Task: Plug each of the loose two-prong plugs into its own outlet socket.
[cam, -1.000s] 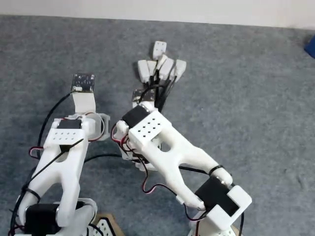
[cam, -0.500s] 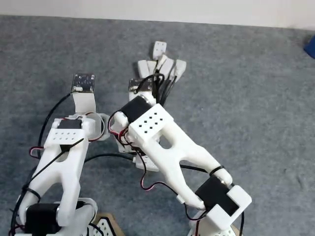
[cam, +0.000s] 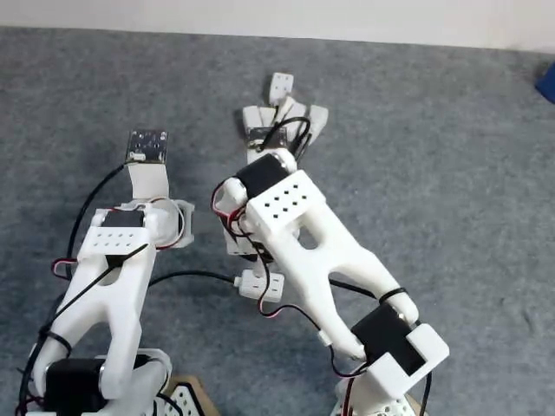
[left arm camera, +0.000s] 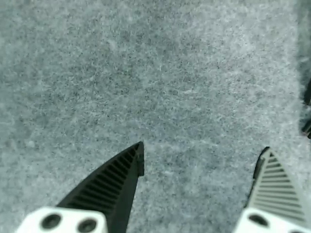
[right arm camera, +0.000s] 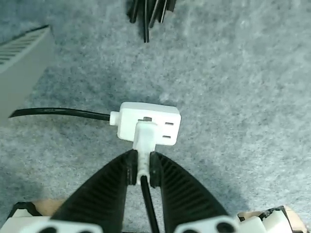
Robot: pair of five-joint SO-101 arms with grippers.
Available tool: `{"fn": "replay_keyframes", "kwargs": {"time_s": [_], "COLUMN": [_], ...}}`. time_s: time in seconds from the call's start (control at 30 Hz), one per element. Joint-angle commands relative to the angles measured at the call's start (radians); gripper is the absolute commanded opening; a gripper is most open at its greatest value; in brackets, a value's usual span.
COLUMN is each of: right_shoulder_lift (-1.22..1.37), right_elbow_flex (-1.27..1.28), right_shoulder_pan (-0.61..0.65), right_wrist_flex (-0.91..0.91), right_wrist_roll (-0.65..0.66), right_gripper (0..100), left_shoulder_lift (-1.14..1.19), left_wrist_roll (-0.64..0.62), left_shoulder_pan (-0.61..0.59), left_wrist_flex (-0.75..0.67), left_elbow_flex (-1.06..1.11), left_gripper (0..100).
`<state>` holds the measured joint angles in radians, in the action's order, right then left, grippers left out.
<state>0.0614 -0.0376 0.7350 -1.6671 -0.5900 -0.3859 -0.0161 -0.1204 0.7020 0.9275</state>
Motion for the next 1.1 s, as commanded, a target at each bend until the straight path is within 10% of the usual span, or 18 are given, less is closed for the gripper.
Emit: {"fn": "replay_keyframes", "kwargs": {"time_s": [0.0, 1.07], "right_shoulder_lift": [-0.010, -0.018], "right_elbow_flex": [-0.016, 0.124], "right_shoulder_pan": [0.028, 0.070], "right_wrist_flex": [0.008, 0.070], "right_wrist_roll": [0.017, -0.026], "right_gripper": [0.6, 0.6], "left_shoulder_lift": [0.001, 0.002], "left_wrist_roll": [-0.008, -0.008], "left_shoulder_pan": [-0.005, -0.005], "left_wrist_flex": [-0.012, -0.014], "left_elbow_flex": [-0.033, -0.033], "left_gripper": [36, 36]}}
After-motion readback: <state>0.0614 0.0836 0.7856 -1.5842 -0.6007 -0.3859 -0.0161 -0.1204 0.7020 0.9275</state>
